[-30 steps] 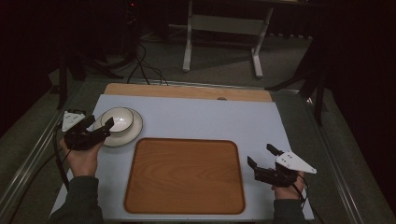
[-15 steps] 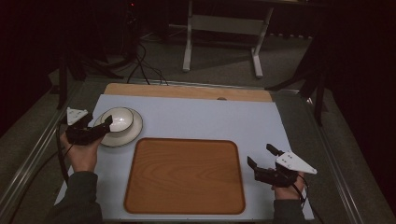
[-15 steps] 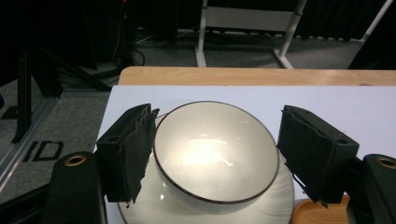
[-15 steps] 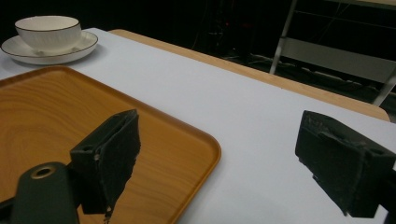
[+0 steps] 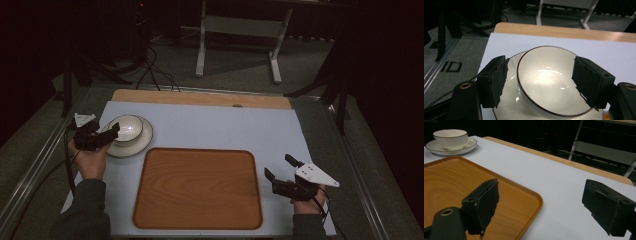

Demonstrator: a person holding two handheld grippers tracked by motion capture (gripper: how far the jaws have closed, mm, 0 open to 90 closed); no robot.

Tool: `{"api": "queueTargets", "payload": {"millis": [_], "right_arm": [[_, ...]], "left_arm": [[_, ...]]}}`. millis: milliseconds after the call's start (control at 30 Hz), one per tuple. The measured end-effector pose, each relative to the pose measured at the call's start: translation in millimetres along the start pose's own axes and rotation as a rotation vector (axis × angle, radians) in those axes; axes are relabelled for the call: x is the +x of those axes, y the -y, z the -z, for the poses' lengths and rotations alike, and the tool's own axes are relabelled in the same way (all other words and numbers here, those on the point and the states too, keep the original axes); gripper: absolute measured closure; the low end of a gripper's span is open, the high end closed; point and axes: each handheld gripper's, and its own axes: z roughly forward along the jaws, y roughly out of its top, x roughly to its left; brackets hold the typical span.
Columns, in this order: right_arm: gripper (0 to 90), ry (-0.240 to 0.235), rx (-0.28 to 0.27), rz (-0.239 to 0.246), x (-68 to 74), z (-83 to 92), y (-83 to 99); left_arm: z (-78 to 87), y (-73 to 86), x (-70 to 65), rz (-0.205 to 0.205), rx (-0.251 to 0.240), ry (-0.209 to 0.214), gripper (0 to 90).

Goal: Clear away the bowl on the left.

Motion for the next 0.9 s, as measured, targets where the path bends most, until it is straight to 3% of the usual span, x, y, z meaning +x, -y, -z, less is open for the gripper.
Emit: {"api": "queueTargets", "payload": {"millis": [67, 100, 300, 433, 633, 700, 800, 900], "right_arm": [[13.7, -0.002, 0.0, 0.004, 0.3, -0.2, -0.1], [13.6, -0.003, 0.0, 0.004, 0.4, -0.1, -0.1], [13.7, -0.001, -0.004, -0.001, -0.2, 0.3, -0.2], [13.7, -0.002, -0.004, -0.001, 0.2, 0.4, -0.3], [13.6, 0.001, -0.009, 0.001, -0.4, 1.3, -0.4], [13.7, 0.002, -0.012, 0.0, -0.3, 1.8, -0.6], [13.7, 0.001, -0.014, -0.001, -0.2, 2.0, -0.7], [13.7, 0.002, -0.015, 0.0, -0.3, 2.2, -0.8]], "left_arm": [[-4.2, 1.1, 0.8, 0.007, 0.02, -0.013, 28.2], [-8.7, 2.5, 3.5, 0.03, 0.046, -0.013, 27.6], [-17.9, 5.9, 3.8, 0.044, 0.088, -0.024, 28.0], [-25.0, 9.4, -0.3, 0.037, 0.122, -0.031, 31.4], [-35.3, 16.7, -2.6, 0.071, 0.191, -0.027, 40.9], [-37.6, 19.1, -1.2, 0.1, 0.216, -0.044, 51.1], [-39.5, 22.5, 3.1, 0.166, 0.217, -0.027, 53.1], [-41.0, 22.8, 3.9, 0.185, 0.233, -0.029, 58.1]]}}
